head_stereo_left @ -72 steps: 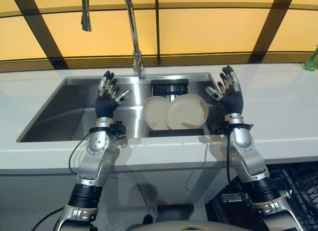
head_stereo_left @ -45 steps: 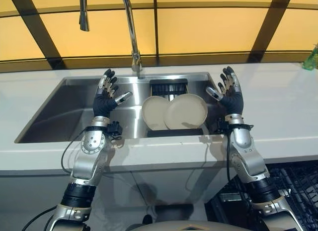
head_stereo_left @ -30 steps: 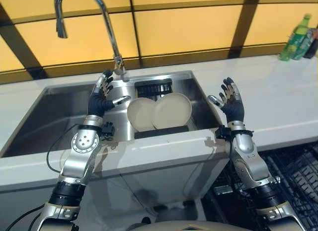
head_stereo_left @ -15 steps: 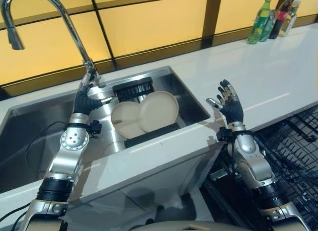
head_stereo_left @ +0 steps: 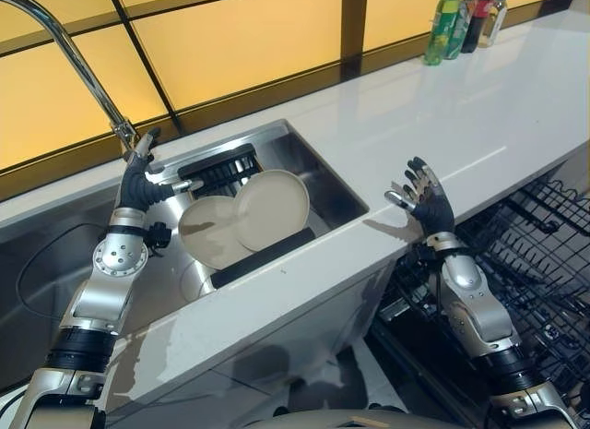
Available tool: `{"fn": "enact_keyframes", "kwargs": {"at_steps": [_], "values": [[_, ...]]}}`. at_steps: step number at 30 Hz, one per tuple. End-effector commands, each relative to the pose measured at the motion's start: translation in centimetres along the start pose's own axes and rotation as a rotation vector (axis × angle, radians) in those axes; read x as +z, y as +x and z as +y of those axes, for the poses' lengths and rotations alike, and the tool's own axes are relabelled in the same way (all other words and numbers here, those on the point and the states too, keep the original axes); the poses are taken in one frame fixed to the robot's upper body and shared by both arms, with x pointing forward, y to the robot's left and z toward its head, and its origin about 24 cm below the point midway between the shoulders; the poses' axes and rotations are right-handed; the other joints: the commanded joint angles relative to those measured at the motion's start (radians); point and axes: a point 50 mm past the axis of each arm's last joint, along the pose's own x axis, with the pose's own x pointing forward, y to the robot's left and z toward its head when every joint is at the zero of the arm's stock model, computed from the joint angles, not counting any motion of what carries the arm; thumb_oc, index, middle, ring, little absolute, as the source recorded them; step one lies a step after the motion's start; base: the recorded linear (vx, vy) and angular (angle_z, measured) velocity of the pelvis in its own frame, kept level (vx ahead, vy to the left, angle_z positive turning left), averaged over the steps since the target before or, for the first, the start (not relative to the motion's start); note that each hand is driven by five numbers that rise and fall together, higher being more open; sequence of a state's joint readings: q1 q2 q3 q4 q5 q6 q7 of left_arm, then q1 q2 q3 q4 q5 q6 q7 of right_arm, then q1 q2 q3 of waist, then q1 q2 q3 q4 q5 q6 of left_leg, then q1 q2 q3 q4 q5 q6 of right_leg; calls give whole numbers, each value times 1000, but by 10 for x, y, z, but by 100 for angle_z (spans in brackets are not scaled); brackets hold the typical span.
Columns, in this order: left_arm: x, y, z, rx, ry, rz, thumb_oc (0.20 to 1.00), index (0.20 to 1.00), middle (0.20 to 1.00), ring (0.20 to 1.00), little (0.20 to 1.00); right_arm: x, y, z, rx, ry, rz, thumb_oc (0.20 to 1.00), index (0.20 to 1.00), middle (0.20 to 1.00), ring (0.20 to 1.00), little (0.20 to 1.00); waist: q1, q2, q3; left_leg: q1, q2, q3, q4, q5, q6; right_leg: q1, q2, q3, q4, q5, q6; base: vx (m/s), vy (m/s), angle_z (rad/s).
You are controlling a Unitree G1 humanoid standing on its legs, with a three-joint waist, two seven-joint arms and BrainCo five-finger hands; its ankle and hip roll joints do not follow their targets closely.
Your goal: Pick up plates and place into dishwasher.
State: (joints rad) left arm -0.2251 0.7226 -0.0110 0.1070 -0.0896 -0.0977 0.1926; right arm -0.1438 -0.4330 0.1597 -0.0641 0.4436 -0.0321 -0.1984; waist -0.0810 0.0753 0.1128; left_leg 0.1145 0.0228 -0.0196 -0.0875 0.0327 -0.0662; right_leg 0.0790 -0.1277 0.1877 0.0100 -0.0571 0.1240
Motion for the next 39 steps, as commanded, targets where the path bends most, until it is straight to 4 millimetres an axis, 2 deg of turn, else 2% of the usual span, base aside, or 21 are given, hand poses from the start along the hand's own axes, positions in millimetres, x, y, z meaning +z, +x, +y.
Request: {"fn": "enact_keyframes", "kwargs": {"at_steps": [1, 10, 15, 22, 27, 32, 39], "values": [[27, 23, 37, 96, 82, -125, 1000, 1000, 1000, 1000, 1000, 23, 0, -3, 12, -4, -109, 1000, 1000, 1000, 1000, 1000, -9, -19, 3, -53, -84, -38, 84, -52, 82, -116, -22, -20, 59, 105, 12, 39, 64, -15], [9, 26, 27, 50, 117, -36, 1000, 1000, 1000, 1000, 1000, 21, -2, -2, 5, -15, -101, 1000, 1000, 1000, 1000, 1000, -26, -6, 25, -59, -97, -20, 102, -62, 88, -133, -30, -7, 74, 111, 27, 51, 42, -8], [14, 26, 5, -202, 22, -61, 1000, 1000, 1000, 1000, 1000, 18, -6, -5, 7, -33, -87, 1000, 1000, 1000, 1000, 1000, -42, 2, 37, -71, -105, 1, 119, -69, 91, -148, -30, 10, 79, 121, 35, 44, 60, -16], [-3, 25, -10, -278, -19, 34, 1000, 1000, 1000, 1000, 1000, 18, -7, -9, 13, -59, -75, 1000, 1000, 1000, 1000, 1000, -63, 9, 58, -81, -114, 24, 139, -78, 95, -162, -26, 34, 88, 127, 37, 28, 55, -14], [0, 24, -21, -356, -88, -2, 1000, 1000, 1000, 1000, 1000, 21, -8, -13, 20, -76, -82, 1000, 1000, 1000, 1000, 1000, -75, 14, 78, -106, -120, 38, 165, -83, 95, -188, -32, 51, 92, 143, 35, -6, 45, -13], [-4, 29, -20, -296, -93, 20, 1000, 1000, 1000, 1000, 1000, 27, -3, -13, 36, -102, -94, 1000, 1000, 1000, 1000, 1000, -88, 24, 106, -132, -125, 53, 184, -83, 92, -217, -33, 67, 96, 155, 35, -36, 63, -10], [-27, 29, -15, -162, -55, 139, 1000, 1000, 1000, 1000, 1000, 37, 1, -18, 36, -130, -123, 1000, 1000, 1000, 1000, 1000, -104, 33, 131, -155, -129, 69, 185, -73, 86, -241, -33, 83, 90, 163, 30, -36, 47, -13]]}}
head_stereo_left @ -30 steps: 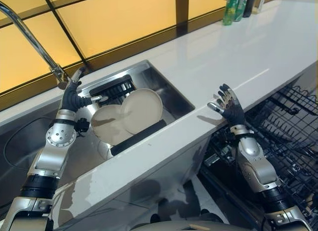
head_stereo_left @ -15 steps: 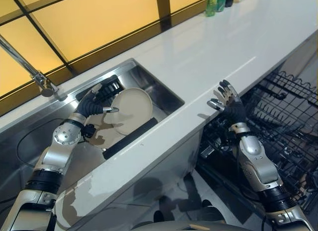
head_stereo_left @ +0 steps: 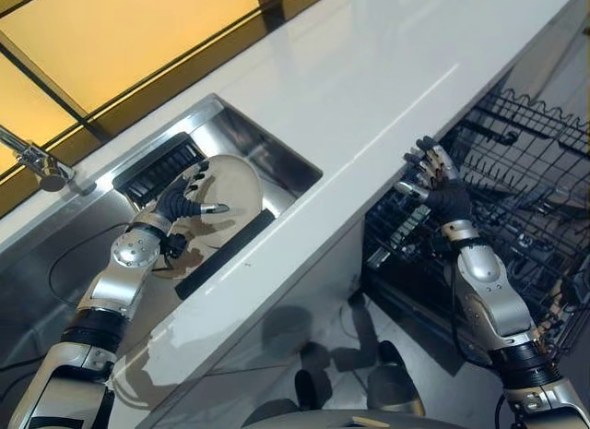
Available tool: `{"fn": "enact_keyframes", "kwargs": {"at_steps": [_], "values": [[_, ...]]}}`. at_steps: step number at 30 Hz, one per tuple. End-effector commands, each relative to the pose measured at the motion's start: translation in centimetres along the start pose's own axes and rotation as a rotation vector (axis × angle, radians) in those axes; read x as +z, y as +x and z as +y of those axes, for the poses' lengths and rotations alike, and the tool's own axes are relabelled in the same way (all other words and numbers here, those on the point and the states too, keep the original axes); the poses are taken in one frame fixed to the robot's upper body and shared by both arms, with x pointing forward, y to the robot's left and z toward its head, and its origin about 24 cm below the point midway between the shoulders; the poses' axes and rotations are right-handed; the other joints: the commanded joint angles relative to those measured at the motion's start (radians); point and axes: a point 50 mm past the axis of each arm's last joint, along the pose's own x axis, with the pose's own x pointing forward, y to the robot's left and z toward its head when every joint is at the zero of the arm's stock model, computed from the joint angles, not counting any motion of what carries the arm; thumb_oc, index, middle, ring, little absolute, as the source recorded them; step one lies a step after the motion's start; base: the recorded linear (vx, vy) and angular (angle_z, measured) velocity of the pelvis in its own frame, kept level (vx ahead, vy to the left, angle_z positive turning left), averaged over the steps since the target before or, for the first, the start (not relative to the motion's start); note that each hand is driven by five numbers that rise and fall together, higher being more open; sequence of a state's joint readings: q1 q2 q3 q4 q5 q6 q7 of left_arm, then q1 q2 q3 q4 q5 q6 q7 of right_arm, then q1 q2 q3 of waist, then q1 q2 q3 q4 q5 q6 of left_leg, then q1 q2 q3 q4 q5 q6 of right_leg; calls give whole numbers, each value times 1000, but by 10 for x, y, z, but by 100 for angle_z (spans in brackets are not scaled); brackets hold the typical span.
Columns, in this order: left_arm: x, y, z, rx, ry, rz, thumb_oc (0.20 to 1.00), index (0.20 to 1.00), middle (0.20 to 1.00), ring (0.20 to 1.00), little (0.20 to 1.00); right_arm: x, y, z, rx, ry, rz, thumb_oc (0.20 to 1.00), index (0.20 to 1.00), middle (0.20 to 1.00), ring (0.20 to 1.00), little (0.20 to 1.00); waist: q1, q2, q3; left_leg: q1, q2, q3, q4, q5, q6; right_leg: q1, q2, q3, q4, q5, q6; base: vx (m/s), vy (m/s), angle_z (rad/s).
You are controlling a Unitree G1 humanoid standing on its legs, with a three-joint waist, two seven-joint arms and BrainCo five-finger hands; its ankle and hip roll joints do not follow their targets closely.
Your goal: Pick up plates and place into dishwasher.
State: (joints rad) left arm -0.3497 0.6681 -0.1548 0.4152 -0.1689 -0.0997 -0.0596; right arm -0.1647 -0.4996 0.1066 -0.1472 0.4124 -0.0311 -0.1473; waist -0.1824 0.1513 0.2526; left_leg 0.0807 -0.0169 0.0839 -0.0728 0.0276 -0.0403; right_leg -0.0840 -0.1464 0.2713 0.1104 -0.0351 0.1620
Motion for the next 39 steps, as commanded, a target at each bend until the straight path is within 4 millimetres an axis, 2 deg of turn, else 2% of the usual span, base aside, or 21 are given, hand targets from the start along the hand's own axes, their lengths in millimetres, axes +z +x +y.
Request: {"fn": "enact_keyframes", "kwargs": {"at_steps": [1, 8, 12, 18, 25, 33, 36, 39], "values": [[19, 10, 35, 172, 28, -59, 1000, 1000, 1000, 1000, 1000, 5, -3, -10, -8, -48, -2, 1000, 1000, 1000, 1000, 1000, -4, -42, -7, -123, -90, -34, 171, -68, 59, -81, -14, 0, -10, 141, -8, -13, 40, -5], [9, 9, 44, 304, 63, -17, 1000, 1000, 1000, 1000, 1000, 8, -4, -14, 10, -71, -3, 1000, 1000, 1000, 1000, 1000, -17, -32, -2, -126, -93, -29, 171, -64, 51, -89, -16, 5, -9, 141, -11, 6, 42, -6], [15, 10, 52, 412, 93, -52, 1000, 1000, 1000, 1000, 1000, 11, -2, -14, 14, -79, -9, 1000, 1000, 1000, 1000, 1000, -18, -29, 4, -135, -95, -31, 173, -61, 48, -97, -17, 6, -6, 140, -14, -14, 22, -1], [38, 9, 62, 569, 134, -180, 1000, 1000, 1000, 1000, 1000, 12, 0, -14, 11, -81, -17, 1000, 1000, 1000, 1000, 1000, -14, -33, 9, -152, -96, -37, 178, -58, 42, -113, -20, 3, -2, 140, -17, -12, 5, -3], [56, 7, 59, 602, 139, -263, 1000, 1000, 1000, 1000, 1000, 13, 0, -13, 7, -89, -21, 1000, 1000, 1000, 1000, 1000, -9, -31, 16, -167, -100, -45, 183, -54, 39, -125, -25, -1, 2, 141, -21, 0, 0, 0], [57, 4, 60, 692, 143, -276, 1000, 1000, 1000, 1000, 1000, 18, 2, -16, 7, -103, -20, 1000, 1000, 1000, 1000, 1000, -12, -29, 28, -194, -105, -47, 211, -58, 36, -155, -21, 12, 22, 142, -25, 0, 0, 0], [53, 6, 62, 715, 139, -226, 1000, 1000, 1000, 1000, 1000, 20, 4, -16, 12, -107, -24, 1000, 1000, 1000, 1000, 1000, -13, -32, 35, -205, -105, -43, 221, -59, 35, -163, -21, 15, 24, 144, -27, 0, 0, 0], [37, 11, 61, 684, 149, -98, 1000, 1000, 1000, 1000, 1000, 23, 8, -17, 13, -120, -34, 1000, 1000, 1000, 1000, 1000, -18, -30, 45, -216, -104, -40, 225, -56, 31, -175, -22, 16, 27, 149, -28, -12, 30, -1]]}}
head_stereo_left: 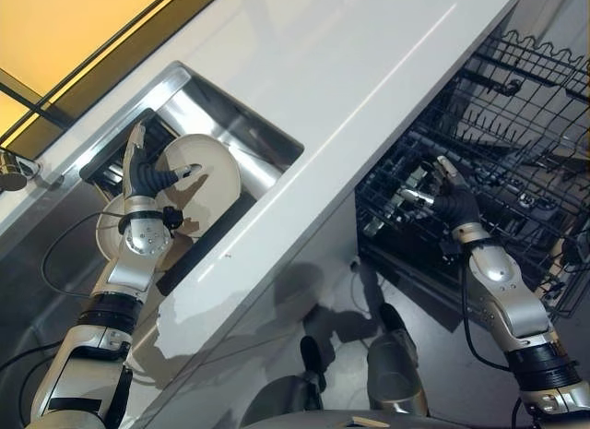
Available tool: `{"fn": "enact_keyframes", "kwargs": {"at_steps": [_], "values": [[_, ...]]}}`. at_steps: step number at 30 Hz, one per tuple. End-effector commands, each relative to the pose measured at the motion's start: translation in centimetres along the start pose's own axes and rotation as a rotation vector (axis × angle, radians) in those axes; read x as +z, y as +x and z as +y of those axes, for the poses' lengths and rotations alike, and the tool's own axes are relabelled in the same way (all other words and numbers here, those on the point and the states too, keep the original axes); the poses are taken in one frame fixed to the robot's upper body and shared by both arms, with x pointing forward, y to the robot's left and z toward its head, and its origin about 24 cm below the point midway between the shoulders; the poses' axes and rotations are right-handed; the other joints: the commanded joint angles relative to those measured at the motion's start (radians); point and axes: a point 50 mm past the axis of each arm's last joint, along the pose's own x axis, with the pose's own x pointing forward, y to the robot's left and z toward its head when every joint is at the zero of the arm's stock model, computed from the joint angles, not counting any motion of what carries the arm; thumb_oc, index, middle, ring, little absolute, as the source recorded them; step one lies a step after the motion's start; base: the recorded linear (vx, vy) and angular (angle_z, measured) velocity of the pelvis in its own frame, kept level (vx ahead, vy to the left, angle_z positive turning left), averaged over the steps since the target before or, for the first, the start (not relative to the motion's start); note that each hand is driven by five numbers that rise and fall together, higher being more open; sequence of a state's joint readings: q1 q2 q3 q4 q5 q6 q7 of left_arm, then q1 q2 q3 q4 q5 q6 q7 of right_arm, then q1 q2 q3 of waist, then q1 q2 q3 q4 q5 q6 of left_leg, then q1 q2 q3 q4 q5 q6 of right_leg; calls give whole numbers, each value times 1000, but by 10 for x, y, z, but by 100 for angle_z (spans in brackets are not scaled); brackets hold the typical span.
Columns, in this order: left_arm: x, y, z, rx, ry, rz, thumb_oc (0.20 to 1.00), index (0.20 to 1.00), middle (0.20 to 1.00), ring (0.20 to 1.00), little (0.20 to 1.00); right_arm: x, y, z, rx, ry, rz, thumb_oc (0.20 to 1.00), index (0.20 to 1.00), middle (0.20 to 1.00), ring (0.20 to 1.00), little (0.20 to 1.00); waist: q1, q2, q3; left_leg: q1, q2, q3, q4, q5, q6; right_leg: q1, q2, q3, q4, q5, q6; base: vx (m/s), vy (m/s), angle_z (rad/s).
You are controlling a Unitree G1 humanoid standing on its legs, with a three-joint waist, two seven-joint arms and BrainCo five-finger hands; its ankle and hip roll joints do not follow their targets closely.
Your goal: Pick up plates and place into dishwasher.
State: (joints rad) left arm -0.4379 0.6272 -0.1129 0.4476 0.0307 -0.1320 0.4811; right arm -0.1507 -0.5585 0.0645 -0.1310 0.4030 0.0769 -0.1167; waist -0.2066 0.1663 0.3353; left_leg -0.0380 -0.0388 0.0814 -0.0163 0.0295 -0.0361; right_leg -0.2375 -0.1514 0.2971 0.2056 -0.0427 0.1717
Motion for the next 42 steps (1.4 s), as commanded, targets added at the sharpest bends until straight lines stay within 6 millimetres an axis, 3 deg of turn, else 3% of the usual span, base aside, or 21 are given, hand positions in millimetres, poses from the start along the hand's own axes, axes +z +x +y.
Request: {"fn": "enact_keyframes", "kwargs": {"at_steps": [1, 6, 16, 25, 28, 32, 35, 42], "values": [[2, 21, 24, 95, 40, 58, 1000, 1000, 1000, 1000, 1000, 34, 7, 0, 17, -37, -155, 1000, 1000, 1000, 1000, 1000, 5, -44, -35, -101, -82, -37, 170, -56, 27, -26, -16, -9, -67, 158, -38, -27, 56, -3], [-19, 23, 16, 30, 76, 198, 1000, 1000, 1000, 1000, 1000, 44, 13, -1, 20, -64, -170, 1000, 1000, 1000, 1000, 1000, -10, -42, -12, -127, -80, -32, 179, -50, 23, -56, -9, 3, -60, 167, -41, -32, 45, -4], [-6, 42, 6, -32, 103, 201, 1000, 1000, 1000, 1000, 1000, 57, 20, 4, 33, -70, -233, 1000, 1000, 1000, 1000, 1000, -34, -63, 42, -178, -68, -13, 178, -40, 16, -110, 0, 21, -72, 200, -48, -62, 11, -3], [-6, 47, 9, -29, 90, 216, 1000, 1000, 1000, 1000, 1000, 58, 19, 4, 35, -69, -241, 1000, 1000, 1000, 1000, 1000, -45, -65, 44, -172, -67, 3, 176, -43, 9, -100, -8, 16, -82, 198, -47, -8, 15, -1], [-7, 47, 6, -88, 35, 220, 1000, 1000, 1000, 1000, 1000, 58, 19, 4, 44, -72, -240, 1000, 1000, 1000, 1000, 1000, -48, -62, 43, -167, -67, 8, 176, -45, 8, -94, -9, 16, -81, 194, -47, 0, 12, 0], [8, 41, -21, -345, -120, 145, 1000, 1000, 1000, 1000, 1000, 59, 19, 1, 44, -72, -240, 1000, 1000, 1000, 1000, 1000, -49, -59, 44, -159, -67, 10, 168, -43, 10, -84, -11, 13, -87, 194, -46, 0, 0, 0], [14, 34, -35, -442, -209, 115, 1000, 1000, 1000, 1000, 1000, 58, 19, 2, 45, -73, -240, 1000, 1000, 1000, 1000, 1000, -47, -57, 46, -154, -67, 8, 162, -42, 12, -78, -13, 11, -91, 195, -46, 0, 0, 0], [40, 28, -46, -607, -385, -56, 1000, 1000, 1000, 1000, 1000, 58, 18, 1, 53, -78, -245, 1000, 1000, 1000, 1000, 1000, -50, -51, 56, -155, -64, 15, 162, -45, 15, -77, -15, 6, -93, 193, -46, 0, 2, 0]]}}
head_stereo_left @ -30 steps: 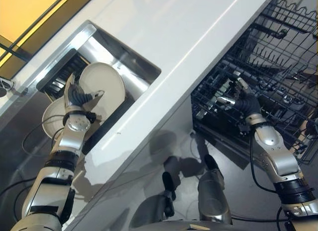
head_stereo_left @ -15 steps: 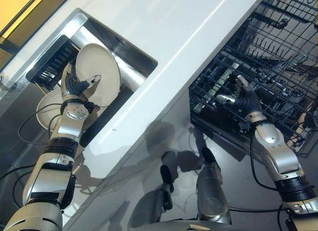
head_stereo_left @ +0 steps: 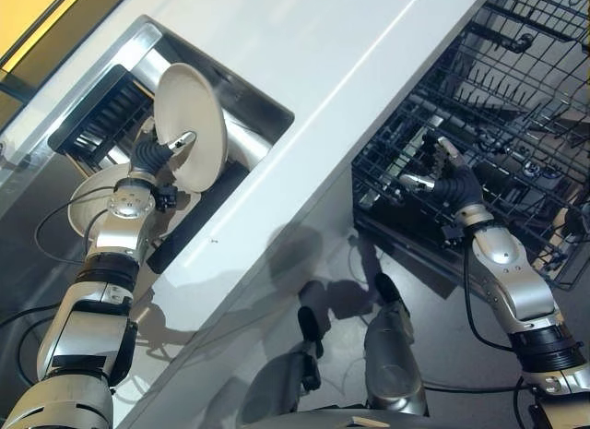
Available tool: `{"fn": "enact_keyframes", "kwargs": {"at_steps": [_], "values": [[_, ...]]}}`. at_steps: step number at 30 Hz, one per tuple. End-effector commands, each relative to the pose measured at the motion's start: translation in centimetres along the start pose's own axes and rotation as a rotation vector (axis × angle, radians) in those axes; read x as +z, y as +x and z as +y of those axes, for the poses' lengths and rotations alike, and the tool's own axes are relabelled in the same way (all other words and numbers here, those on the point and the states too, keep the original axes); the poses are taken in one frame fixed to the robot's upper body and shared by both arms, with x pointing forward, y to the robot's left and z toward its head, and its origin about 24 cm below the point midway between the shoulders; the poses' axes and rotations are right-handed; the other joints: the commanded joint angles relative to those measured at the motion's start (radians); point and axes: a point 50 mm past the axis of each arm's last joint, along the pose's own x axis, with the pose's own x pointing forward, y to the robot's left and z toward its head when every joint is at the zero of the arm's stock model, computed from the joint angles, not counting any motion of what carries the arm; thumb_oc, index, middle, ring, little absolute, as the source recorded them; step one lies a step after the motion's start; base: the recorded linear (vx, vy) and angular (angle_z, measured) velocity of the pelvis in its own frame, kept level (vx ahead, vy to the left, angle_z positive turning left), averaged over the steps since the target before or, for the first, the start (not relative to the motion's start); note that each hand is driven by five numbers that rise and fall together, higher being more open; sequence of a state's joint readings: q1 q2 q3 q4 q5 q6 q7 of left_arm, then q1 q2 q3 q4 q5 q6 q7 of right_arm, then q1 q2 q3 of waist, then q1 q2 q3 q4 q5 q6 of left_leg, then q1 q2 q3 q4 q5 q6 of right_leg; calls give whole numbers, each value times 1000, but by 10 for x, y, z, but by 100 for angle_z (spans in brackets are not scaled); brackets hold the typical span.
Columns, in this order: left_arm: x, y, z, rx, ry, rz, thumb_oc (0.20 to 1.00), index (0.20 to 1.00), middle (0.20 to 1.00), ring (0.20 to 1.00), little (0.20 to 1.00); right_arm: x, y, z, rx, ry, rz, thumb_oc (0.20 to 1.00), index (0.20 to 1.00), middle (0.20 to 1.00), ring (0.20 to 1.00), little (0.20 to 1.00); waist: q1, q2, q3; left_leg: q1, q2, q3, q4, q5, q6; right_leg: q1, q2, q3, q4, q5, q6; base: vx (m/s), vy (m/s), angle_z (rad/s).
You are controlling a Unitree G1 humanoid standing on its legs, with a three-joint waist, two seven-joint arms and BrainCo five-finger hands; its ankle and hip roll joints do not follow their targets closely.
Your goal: Pick up plates and place into dishwasher.
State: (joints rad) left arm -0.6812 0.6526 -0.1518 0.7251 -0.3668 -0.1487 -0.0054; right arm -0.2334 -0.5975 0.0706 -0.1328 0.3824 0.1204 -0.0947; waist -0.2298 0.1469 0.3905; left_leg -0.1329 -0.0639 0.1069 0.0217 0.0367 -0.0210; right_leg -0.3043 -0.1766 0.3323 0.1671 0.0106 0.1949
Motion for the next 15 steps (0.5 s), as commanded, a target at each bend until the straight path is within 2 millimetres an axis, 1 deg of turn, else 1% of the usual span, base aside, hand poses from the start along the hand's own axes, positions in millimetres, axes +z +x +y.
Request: {"fn": "enact_keyframes", "kwargs": {"at_steps": [1, 4, 5, 6, 7, 15], "values": [[19, -1, -50, -306, -8, -141, 1000, 1000, 1000, 1000, 1000, 39, 5, -1, 14, -16, -207, 1000, 1000, 1000, 1000, 1000, -26, -32, 1, -61, -39, -11, 122, -52, 0, -9, 9, -30, -57, 140, -68, 0, 0, 0], [29, -3, -56, -361, -23, -200, 1000, 1000, 1000, 1000, 1000, 40, 6, 0, 13, -11, -208, 1000, 1000, 1000, 1000, 1000, -22, -32, 1, -63, -39, -12, 118, -50, 2, -8, 9, -33, -62, 139, -68, 0, 0, 0], [33, -4, -58, -380, -32, -224, 730, 730, 730, 730, 730, 40, 6, 1, 15, -9, -208, 1000, 1000, 1000, 1000, 1000, -20, -33, 0, -64, -38, -12, 117, -49, 3, -8, 9, -35, -63, 139, -68, -15, -22, 4], [35, -4, -58, -383, -35, -232, 523, 523, 523, 523, 523, 39, 6, 1, 15, -9, -208, 1000, 1000, 1000, 1000, 1000, -19, -33, 1, -64, -38, -13, 117, -50, 3, -9, 9, -36, -63, 139, -68, -12, -21, 4], [37, -5, -59, -383, -36, -245, 200, 200, 200, 200, 200, 39, 6, 1, 16, -8, -207, 1000, 1000, 1000, 1000, 1000, -19, -32, 0, -63, -38, -12, 116, -50, 4, -8, 8, -38, -63, 138, -67, -12, -14, 3], [44, -8, -60, -403, -40, -271, 200, 200, 200, 200, 200, 38, 7, 1, 3, -2, -211, 1000, 1000, 1000, 1000, 1000, -8, -34, -2, -65, -35, -14, 111, -48, 6, -1, 4, -50, -73, 134, -68, -4, -8, 0]]}}
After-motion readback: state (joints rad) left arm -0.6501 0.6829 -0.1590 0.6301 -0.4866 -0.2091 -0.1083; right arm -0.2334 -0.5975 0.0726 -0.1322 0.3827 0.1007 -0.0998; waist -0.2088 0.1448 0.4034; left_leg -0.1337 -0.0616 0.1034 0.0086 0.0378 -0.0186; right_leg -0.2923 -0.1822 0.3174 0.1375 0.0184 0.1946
